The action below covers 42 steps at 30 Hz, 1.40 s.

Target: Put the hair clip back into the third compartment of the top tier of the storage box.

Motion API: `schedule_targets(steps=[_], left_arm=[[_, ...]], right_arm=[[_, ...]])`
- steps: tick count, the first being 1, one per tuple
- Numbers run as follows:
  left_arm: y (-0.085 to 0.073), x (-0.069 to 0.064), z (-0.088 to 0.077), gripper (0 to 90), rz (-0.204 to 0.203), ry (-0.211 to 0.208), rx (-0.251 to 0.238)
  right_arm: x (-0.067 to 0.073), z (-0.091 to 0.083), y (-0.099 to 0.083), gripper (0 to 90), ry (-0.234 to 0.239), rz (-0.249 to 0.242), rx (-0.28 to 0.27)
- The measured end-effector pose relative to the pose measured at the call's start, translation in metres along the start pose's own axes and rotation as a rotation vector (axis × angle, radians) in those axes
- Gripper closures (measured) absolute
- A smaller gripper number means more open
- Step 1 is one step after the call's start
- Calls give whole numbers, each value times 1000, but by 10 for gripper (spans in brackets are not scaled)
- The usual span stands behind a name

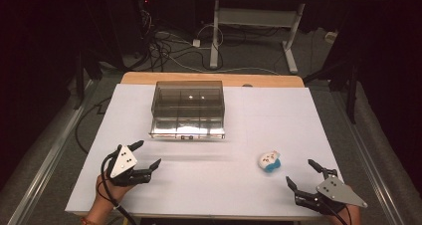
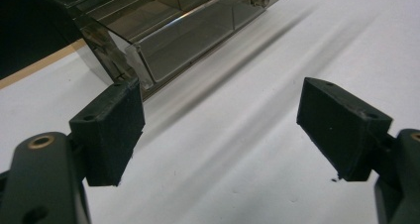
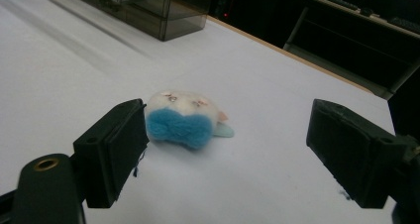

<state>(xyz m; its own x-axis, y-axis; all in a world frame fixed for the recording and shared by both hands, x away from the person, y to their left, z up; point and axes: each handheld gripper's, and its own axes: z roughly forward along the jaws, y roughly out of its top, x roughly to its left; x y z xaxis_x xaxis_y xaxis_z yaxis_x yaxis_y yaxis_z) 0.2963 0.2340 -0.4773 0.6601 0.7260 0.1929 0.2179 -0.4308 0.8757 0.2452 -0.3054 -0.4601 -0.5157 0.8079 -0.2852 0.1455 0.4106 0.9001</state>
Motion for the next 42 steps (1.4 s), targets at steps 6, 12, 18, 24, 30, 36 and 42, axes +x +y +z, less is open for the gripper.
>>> schedule_targets(steps=[6,12,18,24,30,36,42], left_arm=[[0,-4,3,179,12,-8,17],[-2,-9,4,180,12,-28,41],[-2,-13,1,180,35,-29,52],[-6,-14,-3,182,35,-30,63],[-10,-14,-6,183,25,-33,71],[-11,-14,-7,184,30,-39,80],[-12,-14,-6,183,27,-45,82]], right_arm=[[-3,1,1,160,-1,12,-7],[-6,2,2,167,-24,-6,3],[-15,6,4,225,-60,-14,-5],[-18,16,11,253,-51,46,76],[-23,34,10,256,31,73,142],[-14,54,13,250,86,21,218],[-3,72,16,251,142,16,266]])
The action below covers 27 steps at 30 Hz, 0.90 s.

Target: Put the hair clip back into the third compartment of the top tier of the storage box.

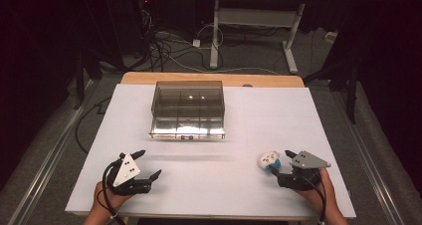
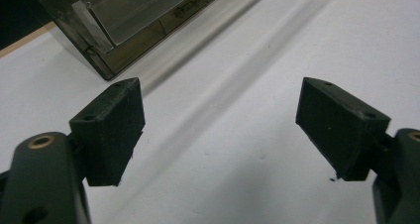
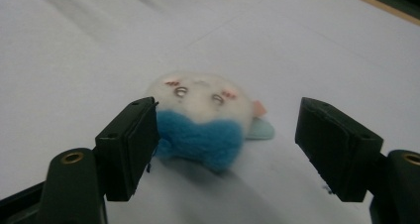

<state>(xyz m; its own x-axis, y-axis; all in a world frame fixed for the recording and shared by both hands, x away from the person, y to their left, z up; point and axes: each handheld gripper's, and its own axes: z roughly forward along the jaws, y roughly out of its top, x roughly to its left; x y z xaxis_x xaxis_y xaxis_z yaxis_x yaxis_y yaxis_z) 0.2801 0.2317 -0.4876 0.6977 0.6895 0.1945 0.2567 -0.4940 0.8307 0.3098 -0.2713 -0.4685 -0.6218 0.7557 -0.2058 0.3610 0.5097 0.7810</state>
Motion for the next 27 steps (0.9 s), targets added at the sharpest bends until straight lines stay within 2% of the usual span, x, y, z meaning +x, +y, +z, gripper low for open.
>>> schedule_targets(steps=[3,6,15,18,27], left_arm=[[0,0,1,183,2,-2,6],[0,-1,2,184,6,-6,10],[1,-3,5,184,10,-16,19],[1,-4,6,185,15,-18,23],[1,-4,6,185,18,-20,21]], right_arm=[[2,5,2,257,2,-2,20],[5,12,4,264,28,10,45],[11,21,7,315,25,-30,113],[13,21,7,329,19,-47,117],[12,18,5,392,22,-44,95]])
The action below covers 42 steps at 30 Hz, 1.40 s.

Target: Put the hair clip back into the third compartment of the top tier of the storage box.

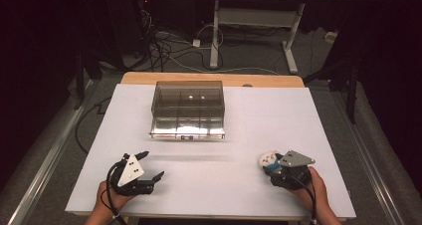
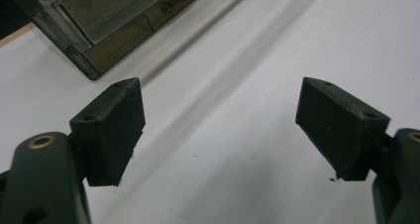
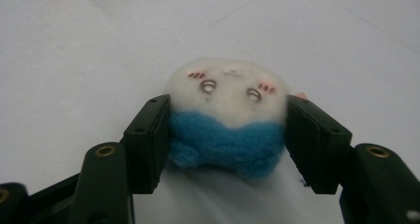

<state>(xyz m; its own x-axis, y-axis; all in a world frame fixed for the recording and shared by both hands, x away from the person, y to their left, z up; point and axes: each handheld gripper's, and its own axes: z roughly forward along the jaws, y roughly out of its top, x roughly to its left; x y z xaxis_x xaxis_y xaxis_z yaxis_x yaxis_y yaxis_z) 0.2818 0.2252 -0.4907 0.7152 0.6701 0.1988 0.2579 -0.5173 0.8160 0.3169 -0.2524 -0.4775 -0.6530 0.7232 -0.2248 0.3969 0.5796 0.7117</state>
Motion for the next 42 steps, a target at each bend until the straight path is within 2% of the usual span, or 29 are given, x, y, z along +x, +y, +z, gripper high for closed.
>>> schedule_targets(steps=[5,9,16,20,25,29,32,33,42], left_arm=[[0,0,-2,185,1,4,-6],[0,1,-4,185,3,8,-11],[1,1,-5,185,8,15,-17],[1,1,-4,185,8,14,-16],[1,1,-4,185,13,12,-19],[1,1,-4,184,11,12,-20],[2,1,-4,184,9,13,-21],[2,1,-5,184,12,13,-22],[2,1,-6,185,12,15,-29]], right_arm=[[-1,-3,-1,397,6,18,-22],[0,-8,1,400,7,9,-34],[-4,-23,5,405,-38,20,-98],[-7,-30,6,407,-48,34,-122],[-2,-38,11,409,-64,25,-158],[4,-43,16,410,-70,-3,-171],[6,-46,21,410,-75,-15,-178],[5,-48,30,410,-71,-26,-189],[10,-52,63,410,-72,-74,-249]])
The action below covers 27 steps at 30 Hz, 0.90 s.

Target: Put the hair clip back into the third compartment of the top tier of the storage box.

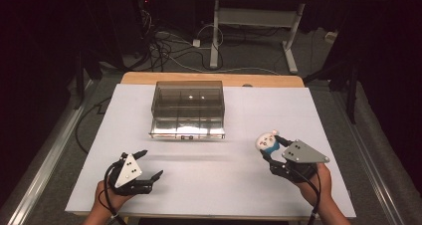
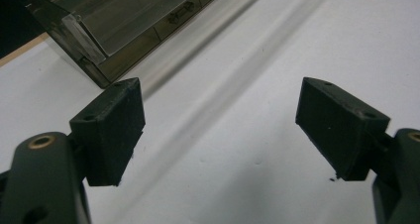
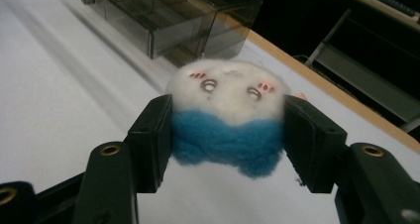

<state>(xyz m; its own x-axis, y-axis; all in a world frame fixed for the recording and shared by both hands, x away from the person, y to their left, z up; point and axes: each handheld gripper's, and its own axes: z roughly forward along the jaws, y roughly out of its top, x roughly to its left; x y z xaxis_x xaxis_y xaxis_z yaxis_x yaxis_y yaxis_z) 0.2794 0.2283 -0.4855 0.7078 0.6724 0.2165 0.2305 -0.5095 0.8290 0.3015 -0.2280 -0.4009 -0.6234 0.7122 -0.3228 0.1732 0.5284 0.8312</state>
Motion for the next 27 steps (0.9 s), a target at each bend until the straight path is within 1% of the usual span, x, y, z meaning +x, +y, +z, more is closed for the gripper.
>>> schedule_targets(steps=[3,7,8,9,10,12,13,14,17,18,19,20,21,23,24,25,27], left_arm=[[0,0,-1,184,-4,-1,-9],[0,0,-1,185,-4,-2,-8],[0,0,-1,185,-4,-2,-8],[0,0,-1,185,-4,-2,-8],[0,1,-1,185,-5,-2,-9],[0,1,-1,184,-4,-3,-9],[-1,0,0,184,1,-2,-4],[-1,0,0,185,1,-2,-4],[-1,0,1,184,5,-6,-3],[-1,0,1,185,5,-6,-3],[-1,-1,0,185,13,-6,-4],[-1,-1,0,185,13,-6,-4],[-1,-1,1,184,15,-7,-4],[-1,-1,1,184,15,-8,-3],[-1,-1,1,185,15,-8,-3],[-1,-1,1,184,16,-8,-3],[-1,-1,1,184,17,-7,-3]], right_arm=[[1,4,8,410,8,-1,-21],[3,13,18,410,17,-9,-32],[3,13,18,410,17,-9,-32],[5,20,23,410,25,-9,-34],[6,22,24,410,28,-12,-34],[7,25,26,410,33,-9,-34],[10,32,30,410,39,-16,-29],[10,32,30,410,39,-16,-29],[14,43,38,409,37,-15,-28],[14,43,38,409,37,-15,-28],[15,50,44,409,56,-10,-22],[15,50,44,409,56,-10,-22],[17,57,48,409,51,-11,-17],[19,63,52,409,59,-12,-10],[19,63,52,409,59,-12,-10],[23,69,56,409,65,-18,-5],[25,74,59,409,69,-18,-3]])
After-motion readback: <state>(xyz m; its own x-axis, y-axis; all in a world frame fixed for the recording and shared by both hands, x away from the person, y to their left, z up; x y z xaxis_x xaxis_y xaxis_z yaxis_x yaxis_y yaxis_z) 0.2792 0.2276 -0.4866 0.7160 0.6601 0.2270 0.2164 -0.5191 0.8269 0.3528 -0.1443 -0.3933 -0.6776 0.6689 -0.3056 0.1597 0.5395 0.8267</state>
